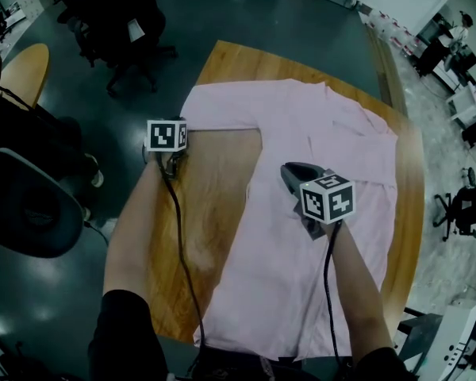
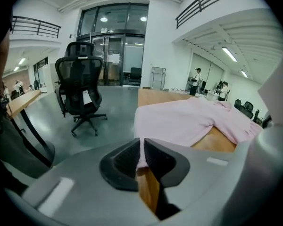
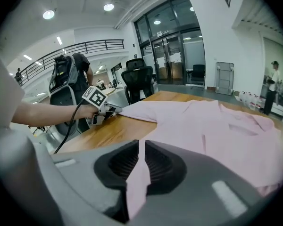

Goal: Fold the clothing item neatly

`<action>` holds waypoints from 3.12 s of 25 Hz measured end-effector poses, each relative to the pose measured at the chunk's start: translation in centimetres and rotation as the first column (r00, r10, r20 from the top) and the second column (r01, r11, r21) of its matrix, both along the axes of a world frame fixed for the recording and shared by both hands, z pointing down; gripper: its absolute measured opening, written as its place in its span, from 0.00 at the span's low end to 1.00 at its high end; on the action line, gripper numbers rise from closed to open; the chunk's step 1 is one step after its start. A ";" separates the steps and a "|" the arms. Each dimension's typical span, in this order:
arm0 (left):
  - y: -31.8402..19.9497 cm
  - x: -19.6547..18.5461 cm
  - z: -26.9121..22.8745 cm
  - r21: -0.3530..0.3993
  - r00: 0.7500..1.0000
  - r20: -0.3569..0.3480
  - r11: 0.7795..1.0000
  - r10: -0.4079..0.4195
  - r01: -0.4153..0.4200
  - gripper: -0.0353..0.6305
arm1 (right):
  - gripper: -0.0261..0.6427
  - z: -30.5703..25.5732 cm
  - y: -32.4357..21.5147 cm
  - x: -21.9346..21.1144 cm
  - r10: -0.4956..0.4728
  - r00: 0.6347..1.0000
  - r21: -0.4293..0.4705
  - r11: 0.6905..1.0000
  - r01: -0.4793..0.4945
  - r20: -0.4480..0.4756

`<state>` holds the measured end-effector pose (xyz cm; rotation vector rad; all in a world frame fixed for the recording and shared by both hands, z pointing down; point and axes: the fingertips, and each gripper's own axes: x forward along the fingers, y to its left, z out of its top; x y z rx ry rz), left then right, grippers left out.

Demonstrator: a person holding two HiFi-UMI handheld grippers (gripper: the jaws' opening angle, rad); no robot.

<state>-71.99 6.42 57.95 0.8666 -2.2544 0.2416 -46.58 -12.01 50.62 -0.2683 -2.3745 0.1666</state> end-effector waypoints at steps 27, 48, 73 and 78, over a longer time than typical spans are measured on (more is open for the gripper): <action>-25.2 18.2 -19.6 -0.168 0.856 0.401 0.945 0.326 -0.281 0.10 | 0.10 -5.7 -10.5 13.3 0.133 0.982 -0.129 0.985 -0.116 0.137; -37.2 32.2 -8.4 -0.118 0.709 0.193 0.733 0.679 -0.670 0.37 | 0.10 -0.1 -20.3 17.3 0.259 0.965 -0.093 0.963 -0.255 0.034; -26.7 16.6 -2.0 -0.187 0.828 0.120 0.832 0.547 -0.522 0.34 | 0.07 5.3 -10.4 0.6 0.005 0.998 0.179 0.984 0.006 -0.060; -26.0 16.4 -1.6 -0.265 0.845 0.107 0.835 0.523 -0.483 0.31 | 0.08 2.0 -15.8 3.8 0.189 0.981 0.060 0.980 -0.191 0.046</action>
